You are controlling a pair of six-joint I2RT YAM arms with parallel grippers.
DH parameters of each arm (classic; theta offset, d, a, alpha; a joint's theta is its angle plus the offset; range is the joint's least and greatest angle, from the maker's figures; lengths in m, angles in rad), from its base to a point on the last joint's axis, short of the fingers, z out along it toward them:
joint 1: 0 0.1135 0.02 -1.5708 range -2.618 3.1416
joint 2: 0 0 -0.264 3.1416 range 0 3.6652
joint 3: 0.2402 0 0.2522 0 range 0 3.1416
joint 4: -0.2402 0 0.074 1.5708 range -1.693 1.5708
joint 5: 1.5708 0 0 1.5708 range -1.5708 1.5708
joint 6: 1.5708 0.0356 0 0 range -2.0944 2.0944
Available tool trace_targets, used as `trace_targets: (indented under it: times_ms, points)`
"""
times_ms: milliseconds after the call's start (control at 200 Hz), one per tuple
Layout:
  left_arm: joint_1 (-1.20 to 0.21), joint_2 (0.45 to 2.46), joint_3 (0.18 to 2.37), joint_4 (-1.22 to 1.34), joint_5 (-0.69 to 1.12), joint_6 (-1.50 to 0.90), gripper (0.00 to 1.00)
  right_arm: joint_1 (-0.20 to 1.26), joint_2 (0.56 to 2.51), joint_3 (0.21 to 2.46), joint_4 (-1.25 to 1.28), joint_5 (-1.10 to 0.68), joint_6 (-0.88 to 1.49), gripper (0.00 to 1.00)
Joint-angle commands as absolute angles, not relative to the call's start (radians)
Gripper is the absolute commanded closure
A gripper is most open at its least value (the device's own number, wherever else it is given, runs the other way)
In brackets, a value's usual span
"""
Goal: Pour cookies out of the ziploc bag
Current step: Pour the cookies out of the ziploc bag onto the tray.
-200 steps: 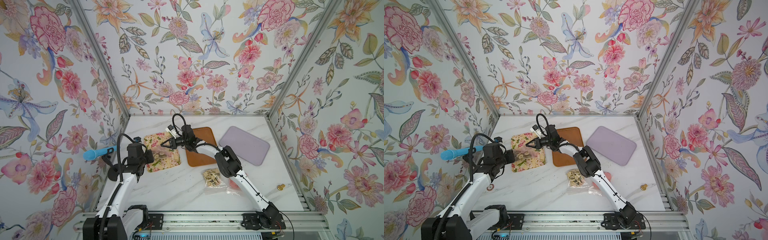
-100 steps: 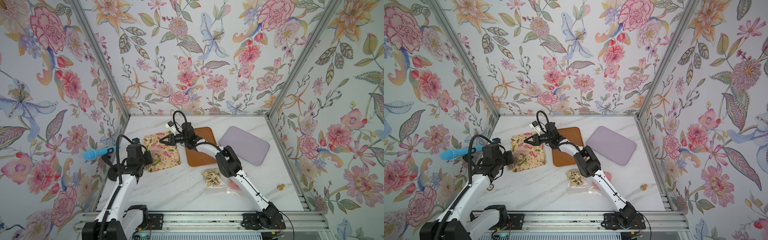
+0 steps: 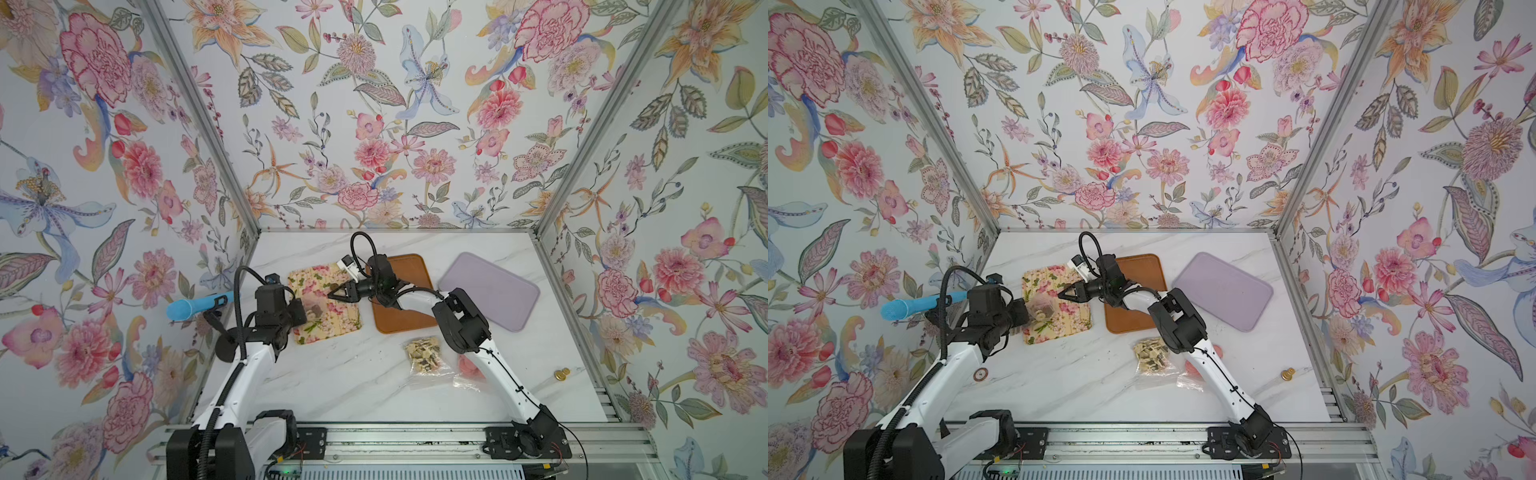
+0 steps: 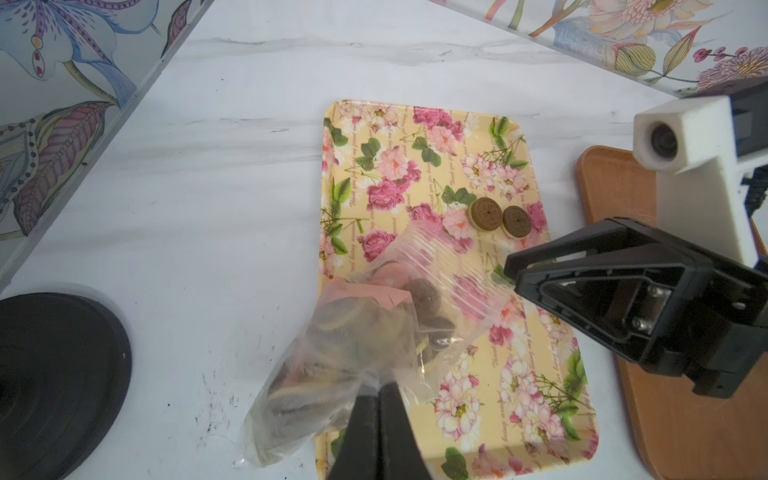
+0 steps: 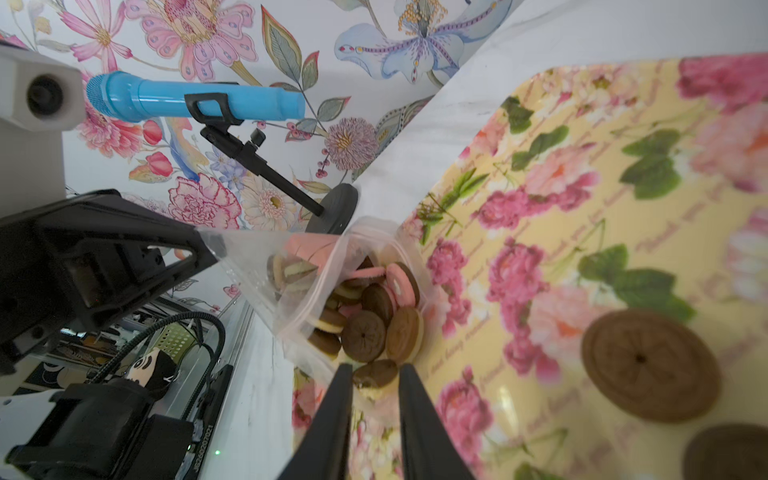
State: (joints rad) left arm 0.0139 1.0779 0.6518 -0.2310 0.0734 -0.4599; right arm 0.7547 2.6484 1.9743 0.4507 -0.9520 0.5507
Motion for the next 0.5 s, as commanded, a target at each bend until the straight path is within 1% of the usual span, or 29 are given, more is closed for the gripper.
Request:
trace_targets:
  times_ms: [0,105,360,491]
  points:
    - [0.006,1.085,0.673,-0.181,0.075,-0.472,1.00,0.746,2.543,1.910,0.500,-0.965,0.499,0.75]
    - [0.004,1.086,0.679,-0.180,0.077,-0.470,1.00,0.753,2.545,1.909,0.495,-0.959,0.487,0.75]
    - [0.005,1.066,0.687,-0.199,0.074,-0.462,1.00,0.781,2.652,2.128,0.426,-0.958,0.474,0.74]
    - [0.003,1.063,0.687,-0.201,0.077,-0.461,1.00,0.789,2.671,2.156,0.410,-0.975,0.470,0.73]
